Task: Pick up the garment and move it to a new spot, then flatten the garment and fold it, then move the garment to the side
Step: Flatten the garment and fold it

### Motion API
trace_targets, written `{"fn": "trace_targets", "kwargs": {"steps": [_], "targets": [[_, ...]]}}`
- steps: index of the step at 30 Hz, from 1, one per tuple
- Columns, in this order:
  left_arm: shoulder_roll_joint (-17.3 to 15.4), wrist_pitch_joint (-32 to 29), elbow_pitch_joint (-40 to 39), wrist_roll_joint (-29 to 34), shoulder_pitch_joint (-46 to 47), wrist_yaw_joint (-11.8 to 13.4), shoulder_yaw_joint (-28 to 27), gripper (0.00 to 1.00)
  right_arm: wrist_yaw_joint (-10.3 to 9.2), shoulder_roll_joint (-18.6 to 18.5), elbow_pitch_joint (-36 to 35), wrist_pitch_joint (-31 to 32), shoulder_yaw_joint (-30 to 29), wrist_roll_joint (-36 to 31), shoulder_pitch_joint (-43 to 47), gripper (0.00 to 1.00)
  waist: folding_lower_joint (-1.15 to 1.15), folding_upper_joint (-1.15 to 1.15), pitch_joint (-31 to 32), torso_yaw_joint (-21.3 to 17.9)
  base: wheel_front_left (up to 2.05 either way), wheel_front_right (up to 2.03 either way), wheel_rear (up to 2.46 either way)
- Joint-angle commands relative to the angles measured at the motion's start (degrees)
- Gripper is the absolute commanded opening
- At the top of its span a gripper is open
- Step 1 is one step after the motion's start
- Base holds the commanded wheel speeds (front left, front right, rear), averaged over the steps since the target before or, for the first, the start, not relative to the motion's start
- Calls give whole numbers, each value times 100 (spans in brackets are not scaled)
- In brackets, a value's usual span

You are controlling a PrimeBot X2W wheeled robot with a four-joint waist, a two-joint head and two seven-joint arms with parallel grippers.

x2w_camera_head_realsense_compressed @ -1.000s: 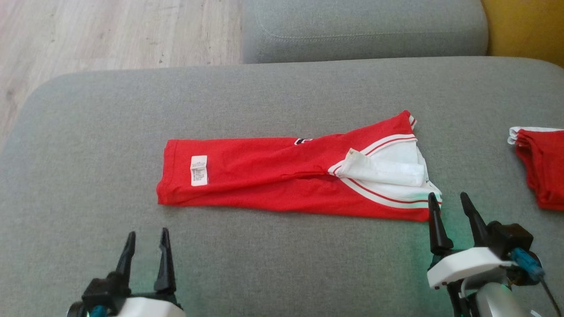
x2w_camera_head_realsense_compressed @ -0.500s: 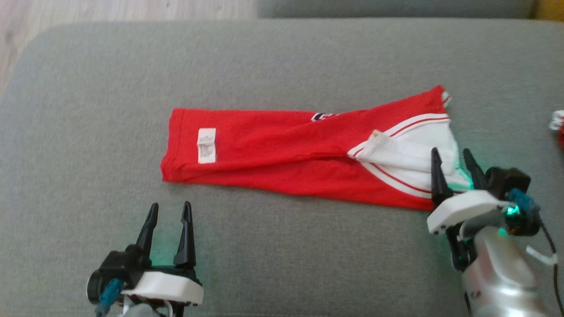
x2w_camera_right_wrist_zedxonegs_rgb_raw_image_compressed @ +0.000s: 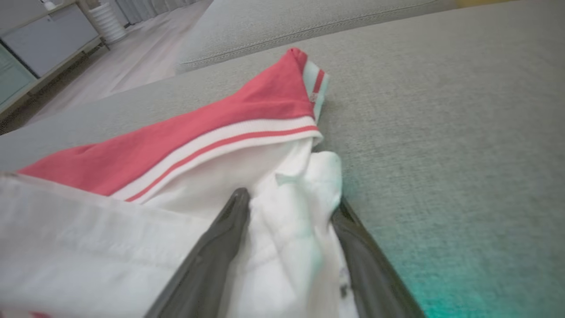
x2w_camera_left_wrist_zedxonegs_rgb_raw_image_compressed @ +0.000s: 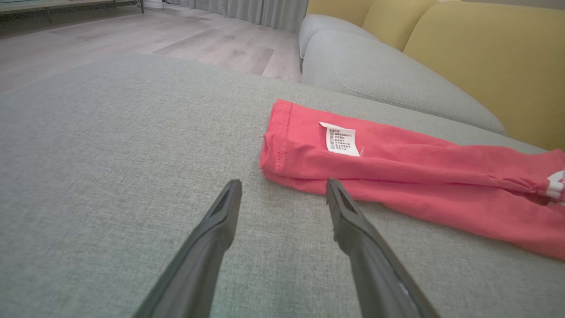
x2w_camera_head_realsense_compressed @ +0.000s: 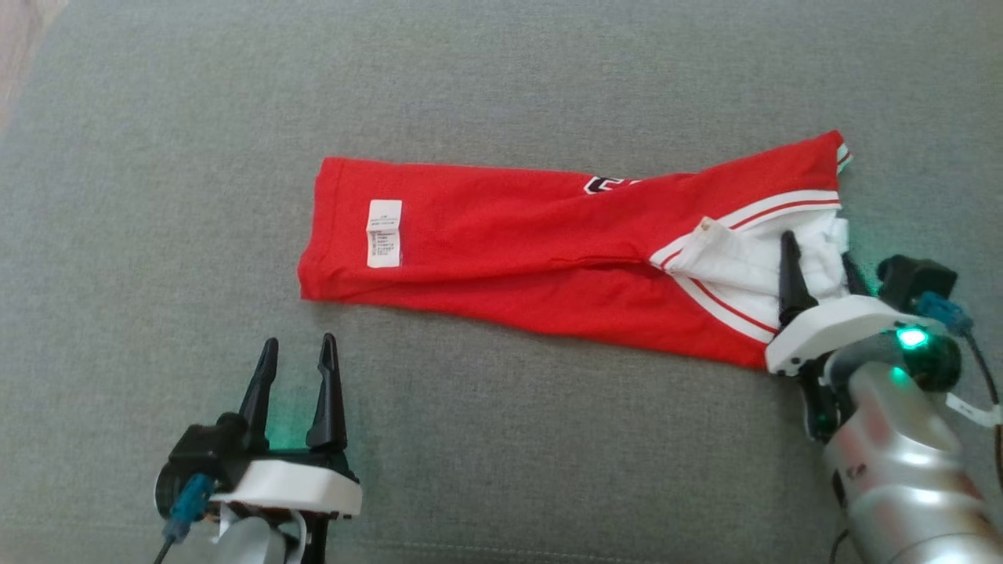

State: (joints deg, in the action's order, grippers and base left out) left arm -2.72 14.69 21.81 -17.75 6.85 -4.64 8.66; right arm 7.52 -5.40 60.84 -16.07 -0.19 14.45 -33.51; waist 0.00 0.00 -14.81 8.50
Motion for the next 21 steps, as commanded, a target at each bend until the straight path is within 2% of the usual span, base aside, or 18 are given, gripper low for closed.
{"fn": "trace_targets", "kwargs": {"steps": [1,3,6,10,15,18,21], "targets": [[-16,30,-155,-25,126,-3,-205,100,-3,249,196,134,502,225,274,0,0,0,23,-37,0,0,0],[-16,30,-152,-29,119,-8,-210,100,-3,250,140,133,937,540,352,0,0,0,58,-102,0,0,0],[-16,30,-170,-5,107,-10,-219,100,-3,209,25,116,1148,769,379,0,0,0,123,-222,0,0,0],[-16,30,-183,19,97,-27,-206,100,-3,-140,-513,110,797,859,466,0,0,0,247,-341,0,0,0],[-16,30,-175,8,38,-34,-161,100,-3,-472,-1261,108,185,574,674,0,0,0,414,-406,0,0,0],[-16,30,-154,-30,-11,-41,-128,100,-3,-453,-1722,108,81,421,690,0,0,0,478,-381,0,0,0],[-16,30,-122,-71,-51,-54,-41,100,-3,-240,-2199,108,312,456,709,0,0,0,521,-258,0,0,0]]}}
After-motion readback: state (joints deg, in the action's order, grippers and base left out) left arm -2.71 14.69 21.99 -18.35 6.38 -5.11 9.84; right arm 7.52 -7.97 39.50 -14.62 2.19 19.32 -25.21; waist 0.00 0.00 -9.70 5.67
